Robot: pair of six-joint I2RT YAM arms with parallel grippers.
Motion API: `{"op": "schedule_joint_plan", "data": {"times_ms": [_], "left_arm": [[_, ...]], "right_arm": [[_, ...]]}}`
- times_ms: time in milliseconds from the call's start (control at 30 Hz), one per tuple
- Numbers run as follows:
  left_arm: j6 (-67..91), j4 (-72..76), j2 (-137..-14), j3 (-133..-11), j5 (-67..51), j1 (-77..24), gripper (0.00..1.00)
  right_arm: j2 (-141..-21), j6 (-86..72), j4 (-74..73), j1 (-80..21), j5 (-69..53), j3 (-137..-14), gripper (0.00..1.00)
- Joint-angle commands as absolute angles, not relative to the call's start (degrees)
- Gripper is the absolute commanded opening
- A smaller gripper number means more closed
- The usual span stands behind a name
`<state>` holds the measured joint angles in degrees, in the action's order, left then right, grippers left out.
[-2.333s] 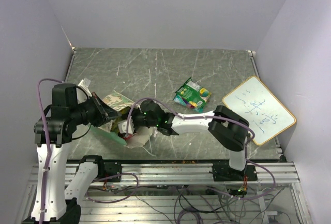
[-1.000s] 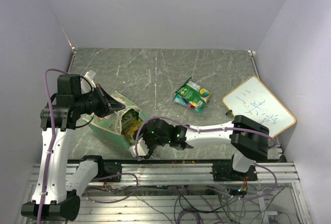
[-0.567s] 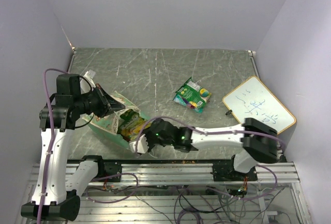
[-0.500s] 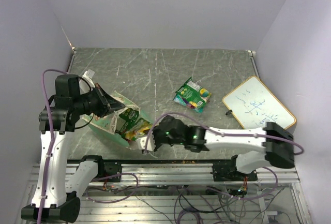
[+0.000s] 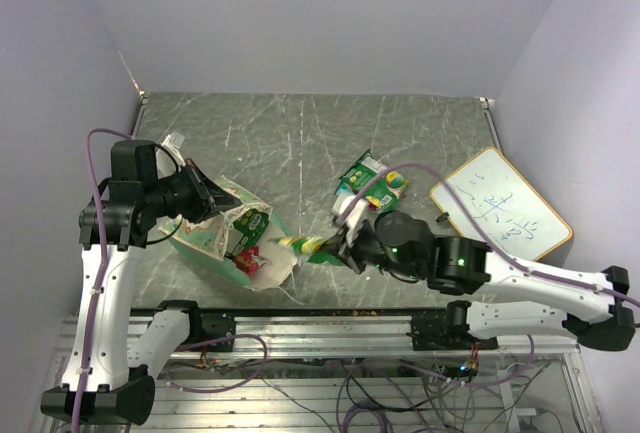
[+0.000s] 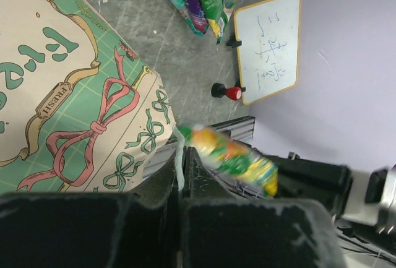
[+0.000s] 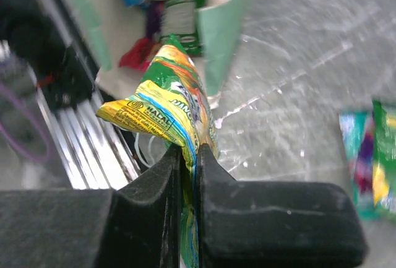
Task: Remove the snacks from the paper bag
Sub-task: Place the snack at the center of the board.
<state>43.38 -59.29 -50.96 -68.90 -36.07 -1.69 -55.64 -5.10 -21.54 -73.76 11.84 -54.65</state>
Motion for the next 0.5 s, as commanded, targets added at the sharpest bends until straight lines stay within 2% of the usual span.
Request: {"op": "schedule_joint_plan", "data": {"times_ms": [0, 100, 267, 467], "left_arm": [[42.82, -57.35, -49.73, -69.11, -36.09, -1.66, 0.07], [42.74, -57.99, -49.31, -69.44, -35.9, -1.64, 0.07], [42.24, -59.81, -49.3, -71.09, -36.03, -1.6, 0.07], [41.56, -61.55, -49.73, -73.27, -36.09, -1.61, 0.07]], "right_arm": [[-53.0, -41.61, -32.86, -72.93, 37.28, -59.05, 0.0], [-53.53, -50.35, -36.1, -71.17, 41.16, -59.2, 0.0], [-58.98, -62.03, -43.22, -64.09, 38.85, -61.82, 0.0], [-69.13, -59.46, -60.78, -58.2, 37.98, -69.6, 0.0]]}}
